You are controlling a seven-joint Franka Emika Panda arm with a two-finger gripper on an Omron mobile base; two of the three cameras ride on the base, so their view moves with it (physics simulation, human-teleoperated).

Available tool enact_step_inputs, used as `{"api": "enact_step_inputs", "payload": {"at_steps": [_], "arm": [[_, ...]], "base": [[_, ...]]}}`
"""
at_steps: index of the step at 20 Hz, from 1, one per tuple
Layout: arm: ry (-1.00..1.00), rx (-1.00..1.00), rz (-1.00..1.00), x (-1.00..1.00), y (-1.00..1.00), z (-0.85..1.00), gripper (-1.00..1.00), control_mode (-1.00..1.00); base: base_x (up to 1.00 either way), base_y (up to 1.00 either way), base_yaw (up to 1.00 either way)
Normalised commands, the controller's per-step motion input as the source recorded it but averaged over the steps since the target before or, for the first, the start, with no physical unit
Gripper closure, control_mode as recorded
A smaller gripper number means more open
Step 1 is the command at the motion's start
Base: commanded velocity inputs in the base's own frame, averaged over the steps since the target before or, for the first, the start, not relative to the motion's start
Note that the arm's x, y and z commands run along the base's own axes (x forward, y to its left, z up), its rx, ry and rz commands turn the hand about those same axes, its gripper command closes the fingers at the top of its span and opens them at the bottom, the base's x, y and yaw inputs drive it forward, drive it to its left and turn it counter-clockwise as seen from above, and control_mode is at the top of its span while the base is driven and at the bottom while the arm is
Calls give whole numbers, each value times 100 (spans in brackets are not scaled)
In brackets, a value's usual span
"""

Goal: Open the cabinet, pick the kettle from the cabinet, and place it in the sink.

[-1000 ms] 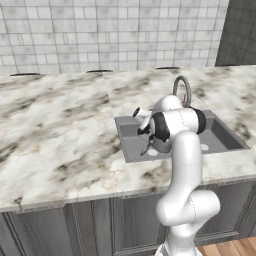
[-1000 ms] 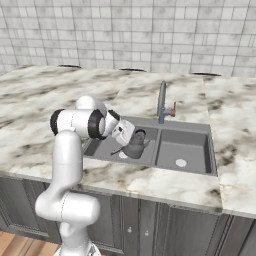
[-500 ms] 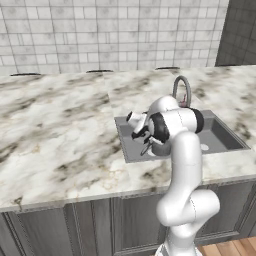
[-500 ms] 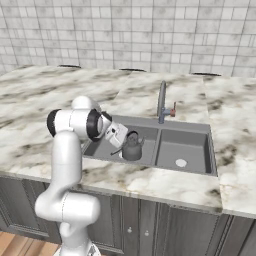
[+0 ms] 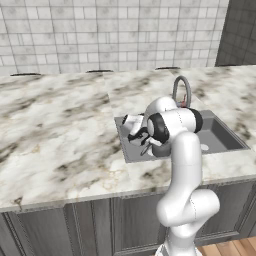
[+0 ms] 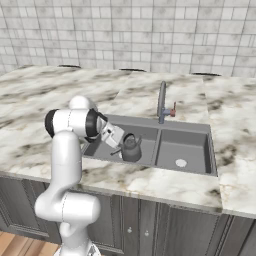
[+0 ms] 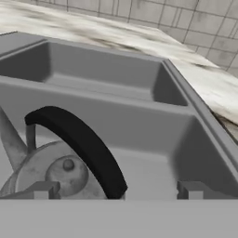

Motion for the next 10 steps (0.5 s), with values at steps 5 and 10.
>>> {"api": "enact_step_inputs", "payload": {"at_steps": [5,10], "arm": [[23,0,0,-15,21,-2,-100,-100],[25,-2,0,-16,6,0,-100,-100]], "base": [[0,0,0],[0,0,0]]}}
